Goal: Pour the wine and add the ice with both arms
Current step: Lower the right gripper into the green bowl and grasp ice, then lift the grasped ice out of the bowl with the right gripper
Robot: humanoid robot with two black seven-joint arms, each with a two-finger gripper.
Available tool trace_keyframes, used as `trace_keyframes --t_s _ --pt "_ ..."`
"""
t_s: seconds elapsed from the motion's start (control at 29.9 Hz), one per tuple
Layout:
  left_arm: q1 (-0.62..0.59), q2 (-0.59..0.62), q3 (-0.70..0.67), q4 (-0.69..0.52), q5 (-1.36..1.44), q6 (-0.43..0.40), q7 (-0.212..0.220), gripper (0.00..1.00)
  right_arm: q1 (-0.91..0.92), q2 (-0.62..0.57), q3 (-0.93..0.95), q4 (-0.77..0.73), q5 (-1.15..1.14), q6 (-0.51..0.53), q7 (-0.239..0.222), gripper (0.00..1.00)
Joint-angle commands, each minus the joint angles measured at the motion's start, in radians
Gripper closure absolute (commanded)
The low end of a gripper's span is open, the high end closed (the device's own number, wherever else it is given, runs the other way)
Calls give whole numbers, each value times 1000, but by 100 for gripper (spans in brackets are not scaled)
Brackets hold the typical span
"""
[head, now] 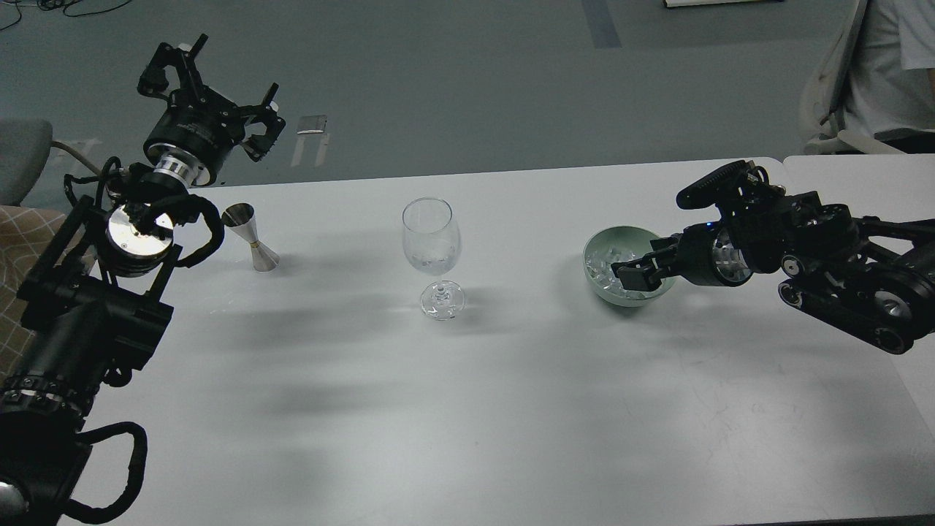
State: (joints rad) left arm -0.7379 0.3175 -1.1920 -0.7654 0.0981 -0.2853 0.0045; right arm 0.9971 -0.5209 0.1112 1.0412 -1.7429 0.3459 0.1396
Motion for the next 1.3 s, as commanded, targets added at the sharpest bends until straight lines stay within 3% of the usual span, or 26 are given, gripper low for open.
trace_keyframes --t_s 0.0,0.47,0.57,0.64,0.7,1.04,1.27 --pt "5 0 0 0 0 0 0 3 -2 6 -1 0 -12 -2 -14 40" --pt "8 0 0 0 0 0 -1 3 0 15 -2 -1 -12 -5 -48 70" --pt "8 0 0 1 0 0 -1 3 -5 13 -4 -1 -12 -5 -49 81" --pt "8 0 0 1 0 0 -1 3 -3 13 -4 -3 -12 -5 -51 96" --pt "8 0 0 1 0 0 -1 3 -2 13 -4 -3 -12 -5 -51 100" --pt "6 0 2 1 0 0 0 3 11 -4 15 17 -3 -8 -49 100" --pt "8 5 0 -2 2 -2 -1 3 12 -96 122 79 -1 -8 -46 100"
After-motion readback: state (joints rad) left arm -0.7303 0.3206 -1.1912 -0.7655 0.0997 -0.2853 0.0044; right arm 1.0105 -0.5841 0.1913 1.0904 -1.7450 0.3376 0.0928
